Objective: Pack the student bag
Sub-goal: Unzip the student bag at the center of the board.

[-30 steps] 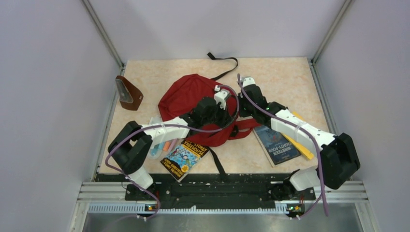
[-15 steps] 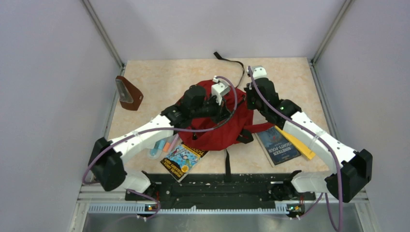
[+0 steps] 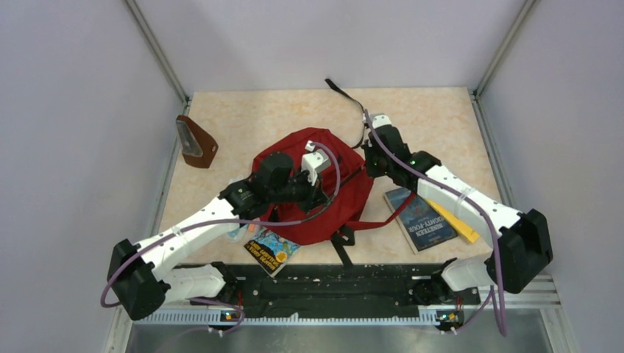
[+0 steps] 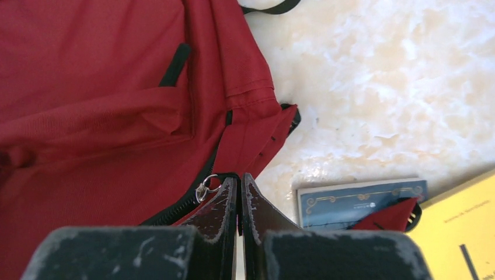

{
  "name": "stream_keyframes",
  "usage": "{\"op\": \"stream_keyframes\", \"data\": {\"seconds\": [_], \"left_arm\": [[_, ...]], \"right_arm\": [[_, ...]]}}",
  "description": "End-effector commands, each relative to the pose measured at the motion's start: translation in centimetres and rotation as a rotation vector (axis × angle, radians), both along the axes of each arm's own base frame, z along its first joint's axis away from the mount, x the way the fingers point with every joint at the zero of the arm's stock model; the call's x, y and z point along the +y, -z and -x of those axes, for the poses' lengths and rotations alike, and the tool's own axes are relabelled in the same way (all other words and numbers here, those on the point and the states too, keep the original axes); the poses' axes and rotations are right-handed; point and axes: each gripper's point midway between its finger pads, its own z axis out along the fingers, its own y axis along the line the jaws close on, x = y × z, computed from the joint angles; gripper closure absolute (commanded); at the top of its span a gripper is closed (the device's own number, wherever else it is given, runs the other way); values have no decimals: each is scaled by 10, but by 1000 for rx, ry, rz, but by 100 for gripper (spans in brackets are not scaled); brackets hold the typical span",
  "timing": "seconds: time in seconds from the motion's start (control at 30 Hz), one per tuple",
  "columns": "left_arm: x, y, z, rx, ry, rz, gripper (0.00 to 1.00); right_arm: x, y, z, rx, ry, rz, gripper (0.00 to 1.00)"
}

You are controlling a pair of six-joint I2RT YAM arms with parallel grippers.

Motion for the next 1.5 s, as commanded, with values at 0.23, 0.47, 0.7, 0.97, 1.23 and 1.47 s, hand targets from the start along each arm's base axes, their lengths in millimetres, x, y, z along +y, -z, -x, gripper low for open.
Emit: {"op": "stream_keyframes", "data": {"seconds": [0.23,0.47,0.7,0.97,1.23,1.47], "left_arm": [[23,33,63,220,147,-85,100],[25,40,54,213,96,-111,78],[-11,11,10,130,-1,31,22],[-54,-25,-34,86,-75,212,11],[-64,2,-61,144,-200,115,10],[-69,24,-67,100,-250,-10,18]], "right_arm": [[-15,42,-49,-6,106,52,100],[-5,48,-43,35,55,17,100],[12,56,-10,110,-56,-92,100],[19,62,7,143,-89,-119,100],[19,54,9,128,-101,-122,100],[17,47,10,112,-99,-128,100]]}}
